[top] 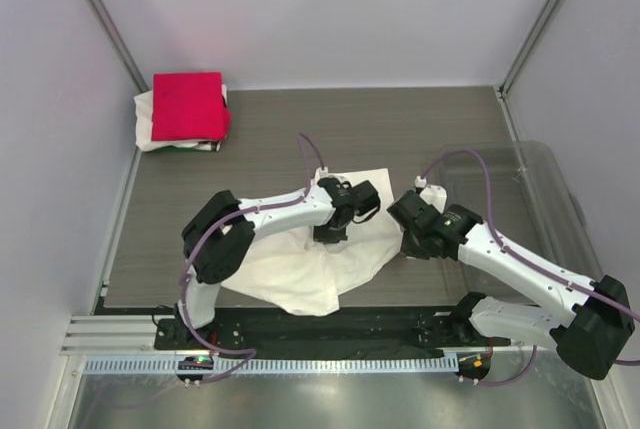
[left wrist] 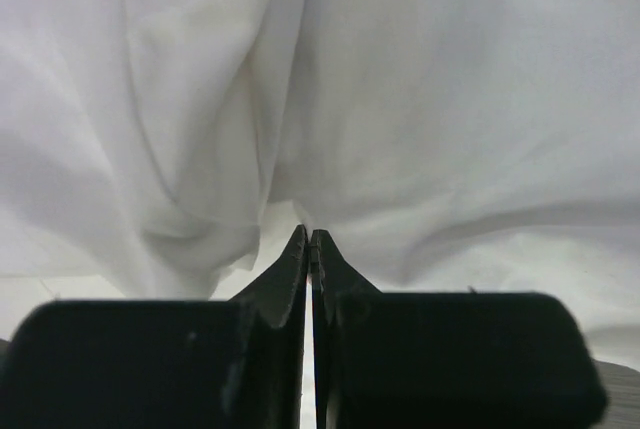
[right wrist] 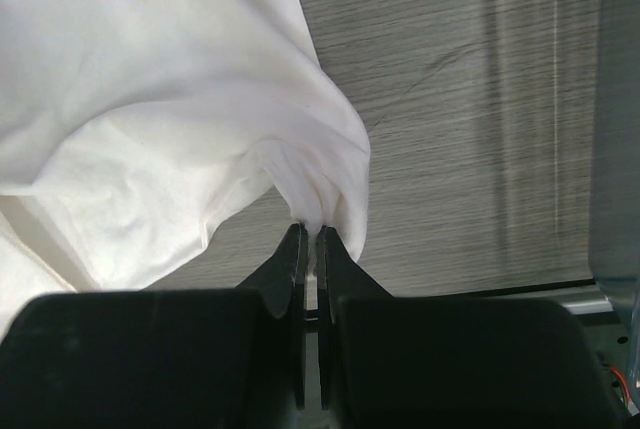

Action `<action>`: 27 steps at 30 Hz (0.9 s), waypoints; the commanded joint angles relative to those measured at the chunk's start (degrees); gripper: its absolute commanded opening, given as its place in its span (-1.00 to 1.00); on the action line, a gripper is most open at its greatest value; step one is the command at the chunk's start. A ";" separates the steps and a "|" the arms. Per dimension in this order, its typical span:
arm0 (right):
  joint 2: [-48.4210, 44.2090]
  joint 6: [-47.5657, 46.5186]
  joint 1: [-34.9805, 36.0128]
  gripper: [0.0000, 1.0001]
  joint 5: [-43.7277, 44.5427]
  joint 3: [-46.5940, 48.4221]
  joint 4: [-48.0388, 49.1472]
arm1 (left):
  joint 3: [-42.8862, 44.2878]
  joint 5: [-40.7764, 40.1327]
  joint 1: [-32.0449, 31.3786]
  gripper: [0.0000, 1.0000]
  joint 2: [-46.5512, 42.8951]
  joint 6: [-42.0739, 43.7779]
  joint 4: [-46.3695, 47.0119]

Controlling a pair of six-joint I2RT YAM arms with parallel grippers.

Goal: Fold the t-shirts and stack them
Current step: Flatten the tshirt out

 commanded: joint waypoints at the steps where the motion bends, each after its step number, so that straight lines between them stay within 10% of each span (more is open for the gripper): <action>1: -1.95 -0.28 -0.03 -0.97 0.25 1.57 0.08 | 2.48 -4.27 -0.34 -1.00 -6.71 -1.15 -5.13; 8: -2.13 -1.77 0.06 -0.98 3.05 13.66 -4.84 | 9.33 -13.32 -0.34 -1.00 -21.39 -2.03 -17.87; 18: -2.57 -14.23 -0.03 -0.97 2.62 45.99 -9.85 | 42.09 -28.70 -0.34 -1.00 -35.02 1.47 -38.97; 27: -5.63 -25.49 -0.11 -0.98 -1.24 63.09 -8.72 | 46.35 -26.00 -0.34 -1.00 -50.74 21.34 -21.33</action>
